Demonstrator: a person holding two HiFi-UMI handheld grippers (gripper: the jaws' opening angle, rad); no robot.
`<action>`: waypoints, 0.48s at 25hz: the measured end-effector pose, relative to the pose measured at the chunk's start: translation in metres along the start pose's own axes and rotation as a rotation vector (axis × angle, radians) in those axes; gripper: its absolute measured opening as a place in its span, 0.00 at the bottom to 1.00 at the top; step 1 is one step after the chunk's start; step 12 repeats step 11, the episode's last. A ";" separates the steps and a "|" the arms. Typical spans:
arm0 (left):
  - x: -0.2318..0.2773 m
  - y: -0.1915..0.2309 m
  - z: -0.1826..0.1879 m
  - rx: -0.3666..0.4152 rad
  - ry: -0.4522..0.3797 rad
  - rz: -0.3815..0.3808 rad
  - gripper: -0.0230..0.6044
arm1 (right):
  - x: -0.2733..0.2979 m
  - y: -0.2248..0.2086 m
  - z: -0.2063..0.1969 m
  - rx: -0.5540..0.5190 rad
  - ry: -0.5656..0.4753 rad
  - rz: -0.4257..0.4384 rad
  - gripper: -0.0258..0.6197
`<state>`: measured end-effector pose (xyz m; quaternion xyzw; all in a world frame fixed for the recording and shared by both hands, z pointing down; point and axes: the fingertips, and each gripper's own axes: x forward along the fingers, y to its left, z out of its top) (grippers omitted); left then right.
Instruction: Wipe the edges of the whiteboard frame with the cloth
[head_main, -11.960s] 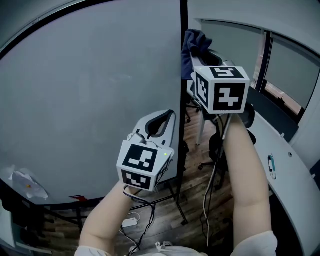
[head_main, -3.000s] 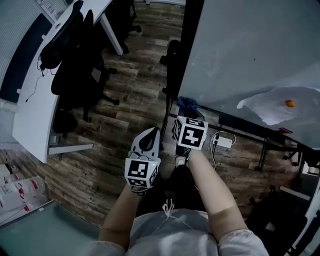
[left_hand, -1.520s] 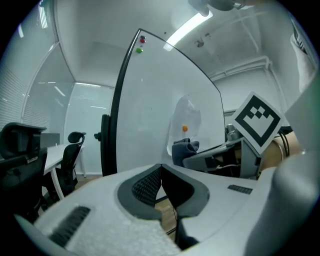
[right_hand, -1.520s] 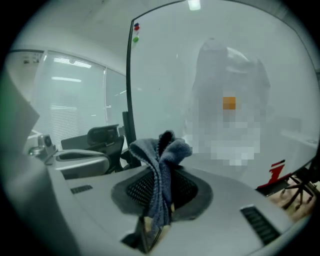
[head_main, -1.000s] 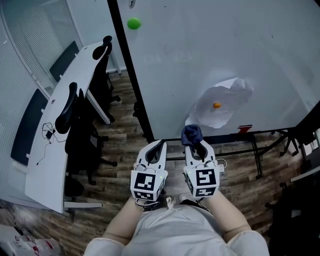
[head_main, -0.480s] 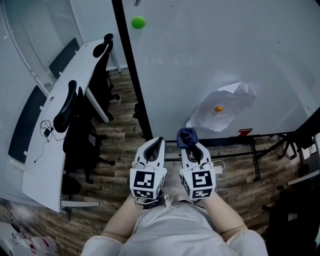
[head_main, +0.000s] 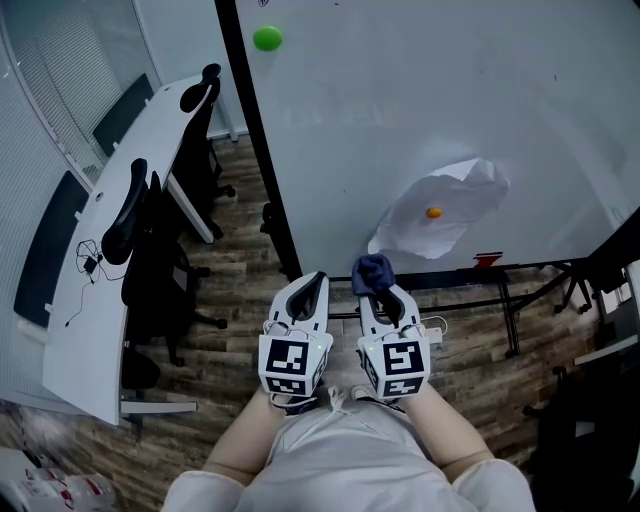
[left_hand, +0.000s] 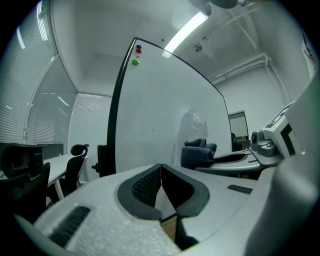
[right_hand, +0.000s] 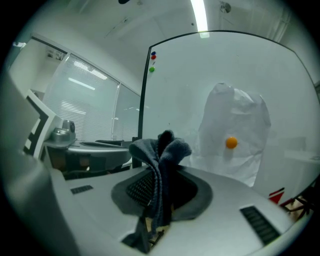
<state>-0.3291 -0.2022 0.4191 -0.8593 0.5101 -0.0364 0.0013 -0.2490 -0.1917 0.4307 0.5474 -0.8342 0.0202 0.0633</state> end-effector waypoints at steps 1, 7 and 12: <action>0.000 -0.001 0.000 -0.001 0.001 -0.002 0.07 | 0.000 -0.001 0.000 0.003 0.001 -0.002 0.15; -0.001 -0.001 -0.003 -0.011 0.005 -0.005 0.07 | -0.002 -0.001 -0.005 0.013 0.011 -0.005 0.15; -0.003 -0.001 -0.005 -0.014 0.012 -0.003 0.07 | -0.003 0.001 -0.007 0.017 0.013 -0.001 0.15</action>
